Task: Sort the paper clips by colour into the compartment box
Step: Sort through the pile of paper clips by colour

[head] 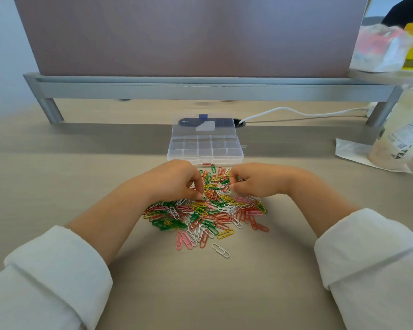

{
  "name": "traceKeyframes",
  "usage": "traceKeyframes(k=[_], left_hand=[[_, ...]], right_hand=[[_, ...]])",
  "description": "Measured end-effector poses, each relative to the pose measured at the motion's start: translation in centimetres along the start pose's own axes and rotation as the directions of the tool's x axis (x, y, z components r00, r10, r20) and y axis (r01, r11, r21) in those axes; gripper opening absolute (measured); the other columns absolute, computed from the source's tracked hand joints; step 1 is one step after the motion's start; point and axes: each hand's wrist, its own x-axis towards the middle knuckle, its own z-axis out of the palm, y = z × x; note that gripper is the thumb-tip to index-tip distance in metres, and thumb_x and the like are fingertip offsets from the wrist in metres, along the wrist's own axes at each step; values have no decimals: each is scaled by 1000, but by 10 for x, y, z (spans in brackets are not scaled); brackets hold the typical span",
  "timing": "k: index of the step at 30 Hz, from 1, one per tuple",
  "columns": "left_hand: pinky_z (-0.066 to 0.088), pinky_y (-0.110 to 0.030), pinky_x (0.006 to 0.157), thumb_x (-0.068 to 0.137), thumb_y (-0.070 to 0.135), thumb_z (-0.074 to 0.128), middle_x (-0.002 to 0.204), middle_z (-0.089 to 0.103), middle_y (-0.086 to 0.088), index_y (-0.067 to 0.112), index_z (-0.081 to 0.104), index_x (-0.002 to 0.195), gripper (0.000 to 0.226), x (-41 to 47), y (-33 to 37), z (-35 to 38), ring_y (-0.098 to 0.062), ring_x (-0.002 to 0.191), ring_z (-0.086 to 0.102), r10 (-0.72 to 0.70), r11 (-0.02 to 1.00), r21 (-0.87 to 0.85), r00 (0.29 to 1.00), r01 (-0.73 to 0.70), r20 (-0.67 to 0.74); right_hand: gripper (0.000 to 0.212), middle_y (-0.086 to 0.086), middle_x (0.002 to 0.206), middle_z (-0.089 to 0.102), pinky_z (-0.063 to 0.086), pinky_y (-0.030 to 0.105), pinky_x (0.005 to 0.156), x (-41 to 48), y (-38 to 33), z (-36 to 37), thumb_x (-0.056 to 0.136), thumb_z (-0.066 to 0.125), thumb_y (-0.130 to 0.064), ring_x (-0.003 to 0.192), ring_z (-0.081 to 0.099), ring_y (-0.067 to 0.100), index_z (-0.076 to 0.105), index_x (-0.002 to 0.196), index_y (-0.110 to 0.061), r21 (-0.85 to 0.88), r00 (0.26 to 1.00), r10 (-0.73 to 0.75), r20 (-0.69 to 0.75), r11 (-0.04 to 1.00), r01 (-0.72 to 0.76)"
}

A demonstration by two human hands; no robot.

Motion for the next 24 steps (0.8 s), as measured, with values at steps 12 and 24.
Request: traceKeyframes(k=[12,24], left_hand=[[26,-21,49,79,35,70,59,38,9,26,68,89,13,1,-8,-4,-6,51,36,9,1000,8,1000,-9,26],[30,-20,54,96,33,42,70,47,10,26,48,79,19,5,-7,-2,-4,61,41,-6,995,-99,1000,5,-13]], right_hand=[[17,-2,67,46,32,27,54,0,-1,0,94,38,-17,67,42,18,42,78,-14,165,999,30,28,986,-35],[30,-6,54,49,35,20,54,11,12,4,98,37,-14,44,43,1,55,74,-17,323,991,26,-134,946,19]])
